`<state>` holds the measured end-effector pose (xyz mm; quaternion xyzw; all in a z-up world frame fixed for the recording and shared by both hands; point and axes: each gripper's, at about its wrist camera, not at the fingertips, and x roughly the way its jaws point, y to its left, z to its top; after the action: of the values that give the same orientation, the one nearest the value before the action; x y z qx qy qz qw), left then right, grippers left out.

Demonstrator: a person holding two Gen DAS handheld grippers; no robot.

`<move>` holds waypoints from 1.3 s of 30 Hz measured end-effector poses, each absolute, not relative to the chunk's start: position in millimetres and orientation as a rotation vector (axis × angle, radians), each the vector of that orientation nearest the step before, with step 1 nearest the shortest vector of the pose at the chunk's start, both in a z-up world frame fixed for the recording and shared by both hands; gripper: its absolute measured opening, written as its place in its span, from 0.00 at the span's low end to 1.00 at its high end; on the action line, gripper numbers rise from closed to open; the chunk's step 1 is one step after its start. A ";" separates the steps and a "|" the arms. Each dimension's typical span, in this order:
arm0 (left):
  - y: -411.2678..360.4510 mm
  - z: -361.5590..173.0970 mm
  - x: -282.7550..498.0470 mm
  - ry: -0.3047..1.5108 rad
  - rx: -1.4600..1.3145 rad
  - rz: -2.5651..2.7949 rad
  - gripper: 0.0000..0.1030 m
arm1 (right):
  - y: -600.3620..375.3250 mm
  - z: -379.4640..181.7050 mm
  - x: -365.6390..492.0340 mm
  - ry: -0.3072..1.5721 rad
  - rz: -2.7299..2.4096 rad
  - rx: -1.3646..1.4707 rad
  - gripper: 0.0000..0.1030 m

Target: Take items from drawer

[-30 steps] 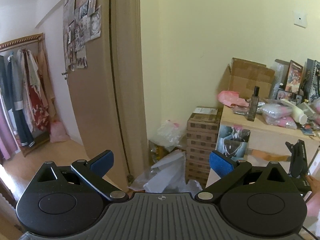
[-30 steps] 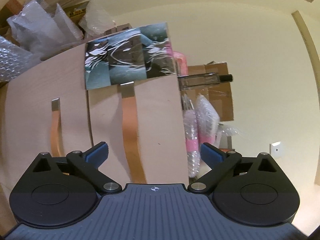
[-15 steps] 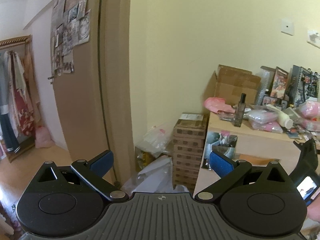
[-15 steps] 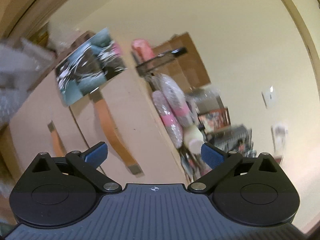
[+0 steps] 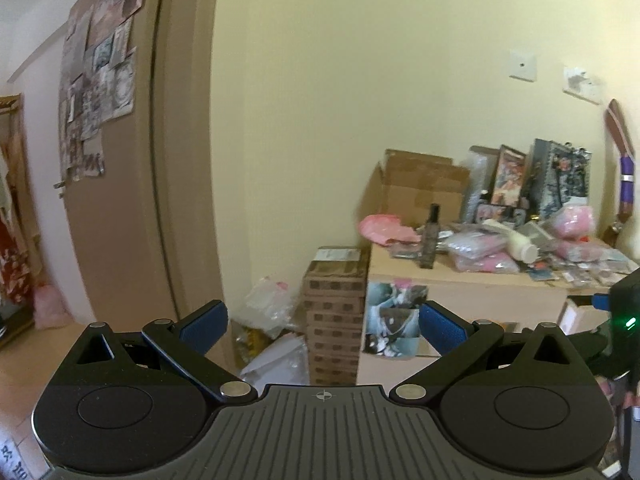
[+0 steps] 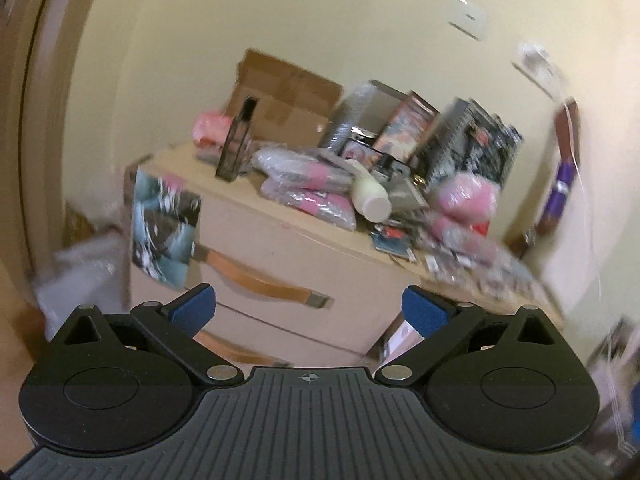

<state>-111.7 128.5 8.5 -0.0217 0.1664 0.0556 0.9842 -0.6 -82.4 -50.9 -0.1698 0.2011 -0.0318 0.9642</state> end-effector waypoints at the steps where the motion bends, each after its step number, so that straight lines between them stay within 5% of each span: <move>1: 127.0 9.4 -111.7 0.331 -0.045 0.101 1.00 | -84.8 -45.3 -6.0 0.406 -0.064 -0.316 0.99; 39: 77.2 46.2 -128.7 0.207 -0.044 -0.101 1.00 | -133.5 50.6 -133.8 0.225 -0.096 0.070 0.99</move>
<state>-128.7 77.2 46.2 -0.0218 0.1031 -0.0505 0.9931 -133.8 -133.5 50.6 0.0348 0.1120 -0.0481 0.9919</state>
